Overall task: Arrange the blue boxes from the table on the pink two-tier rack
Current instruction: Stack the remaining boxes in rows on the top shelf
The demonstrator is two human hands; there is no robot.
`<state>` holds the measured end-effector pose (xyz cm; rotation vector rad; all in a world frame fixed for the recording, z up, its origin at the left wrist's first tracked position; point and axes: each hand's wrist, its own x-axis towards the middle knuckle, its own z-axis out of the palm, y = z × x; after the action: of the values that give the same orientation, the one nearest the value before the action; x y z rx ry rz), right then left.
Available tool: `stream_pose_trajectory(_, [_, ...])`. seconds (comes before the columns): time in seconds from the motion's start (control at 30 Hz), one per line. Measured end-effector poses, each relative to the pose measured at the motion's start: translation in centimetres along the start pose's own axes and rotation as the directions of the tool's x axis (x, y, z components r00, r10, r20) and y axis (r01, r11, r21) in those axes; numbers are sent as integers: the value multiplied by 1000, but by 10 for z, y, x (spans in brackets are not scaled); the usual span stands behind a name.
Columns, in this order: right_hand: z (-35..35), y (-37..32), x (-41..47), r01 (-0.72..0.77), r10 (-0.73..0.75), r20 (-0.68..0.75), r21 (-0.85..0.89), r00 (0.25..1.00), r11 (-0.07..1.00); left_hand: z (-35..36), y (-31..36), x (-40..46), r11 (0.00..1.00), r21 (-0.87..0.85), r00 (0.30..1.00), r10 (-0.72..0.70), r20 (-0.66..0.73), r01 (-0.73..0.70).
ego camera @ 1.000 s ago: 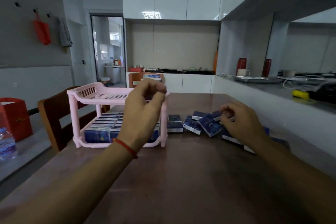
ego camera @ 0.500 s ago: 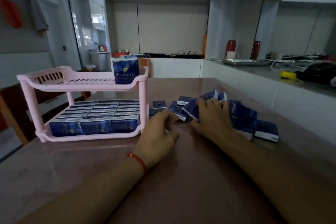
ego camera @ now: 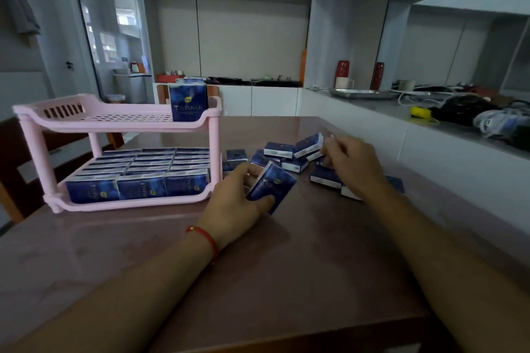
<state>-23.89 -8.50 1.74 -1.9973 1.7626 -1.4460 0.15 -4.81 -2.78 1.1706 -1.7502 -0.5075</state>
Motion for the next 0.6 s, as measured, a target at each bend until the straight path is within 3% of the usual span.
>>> stream_pose_trajectory(0.07, [-24,20,-4,-4,-11,-35,-404,999,915,-1,-3,0,996,-73,998,-59,8,59])
stream_pose_trajectory(0.13, [-39,32,-17,-1,97,102,-683,990,731,-2,-3,-1,991,-110,997,-78,5,78])
stream_pose_trajectory(0.17, [-44,34,-26,43,153,188,-753,970,657,-2,-2,0,991,-113,997,-75,1,74])
stream_pose_trajectory(0.23, [-49,35,-43,138,157,295,-771,943,622,-2,0,0,991,-115,998,-68,5,68])
stream_pose_trajectory(0.33, [-56,30,-60,249,0,339,-691,941,679,-3,1,-2,989,-132,997,-72,9,73])
stream_pose_trajectory(0.4, [-58,23,-71,279,-83,359,-539,930,795,-4,2,-5,985,-159,998,-63,4,63])
stream_pose_trajectory(0.5, [-62,5,-85,110,-63,293,-146,954,983,-6,7,-10,982,-188,1000,-28,14,30])
stream_pose_trajectory(0.6, [-66,-17,-90,-172,82,316,266,945,948,-5,10,-11,965,-261,998,-21,56,35])
